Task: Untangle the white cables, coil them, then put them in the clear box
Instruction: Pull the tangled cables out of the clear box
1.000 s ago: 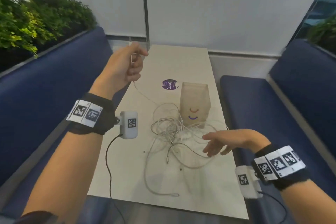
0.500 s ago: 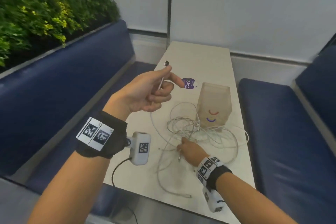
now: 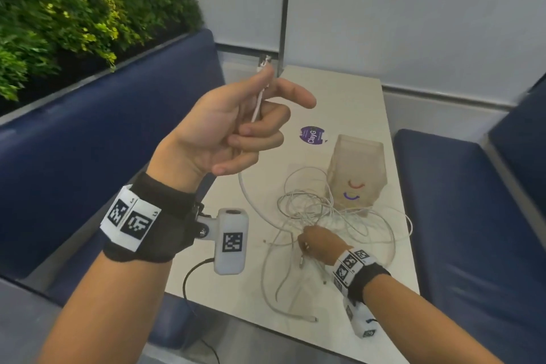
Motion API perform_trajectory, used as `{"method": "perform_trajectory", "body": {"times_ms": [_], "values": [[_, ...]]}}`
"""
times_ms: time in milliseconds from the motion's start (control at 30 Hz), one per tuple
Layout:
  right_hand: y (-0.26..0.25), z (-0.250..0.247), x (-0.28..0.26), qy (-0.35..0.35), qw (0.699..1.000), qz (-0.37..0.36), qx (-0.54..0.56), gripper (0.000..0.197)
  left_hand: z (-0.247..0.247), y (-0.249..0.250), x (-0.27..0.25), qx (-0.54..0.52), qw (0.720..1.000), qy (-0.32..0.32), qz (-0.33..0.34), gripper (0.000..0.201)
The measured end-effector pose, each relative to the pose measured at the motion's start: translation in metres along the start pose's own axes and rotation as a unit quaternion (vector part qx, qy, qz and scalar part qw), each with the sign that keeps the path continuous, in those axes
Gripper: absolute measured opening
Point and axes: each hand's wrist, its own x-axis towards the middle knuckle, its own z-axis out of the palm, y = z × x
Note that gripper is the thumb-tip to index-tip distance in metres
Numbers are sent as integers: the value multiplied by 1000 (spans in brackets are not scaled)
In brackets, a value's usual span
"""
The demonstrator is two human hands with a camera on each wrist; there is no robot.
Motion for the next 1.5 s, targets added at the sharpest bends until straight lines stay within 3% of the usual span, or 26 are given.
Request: {"method": "perform_trajectory", "body": {"times_ms": [133,233,400,567,667,733,833,933,1033,1133,1233,1367,1500], "values": [[8,-20,-9,171,976,2,133,13,-8,-20,14,76,993,91,-17,34],[17,-66,-26,292,924,33,246,18,-16,-53,34,116,978,171,-32,18],[13,-152,-66,430,828,24,358,21,-19,-118,78,202,936,284,-52,17],[-11,-196,-93,456,798,-9,393,19,2,-143,106,274,914,291,67,16],[-16,-209,-103,459,772,1,439,20,15,-141,115,251,909,309,123,9],[-16,-212,-107,437,764,-9,474,16,18,-139,119,212,915,311,145,17],[-14,-204,-106,417,808,-9,417,20,25,-130,125,176,916,313,178,6],[-15,-201,-105,394,840,-6,373,31,22,-133,135,258,876,368,175,36],[-17,-204,-111,368,831,-49,415,27,24,-131,138,263,862,388,193,26],[-7,-197,-118,343,786,-74,509,38,26,-114,138,227,855,413,218,31],[9,-179,-124,341,795,-39,500,16,25,-82,135,180,846,435,252,36],[34,-155,-130,363,797,27,482,36,21,-41,120,85,852,421,299,27],[49,-145,-131,361,790,53,492,36,15,-20,112,48,834,431,341,28]]}}
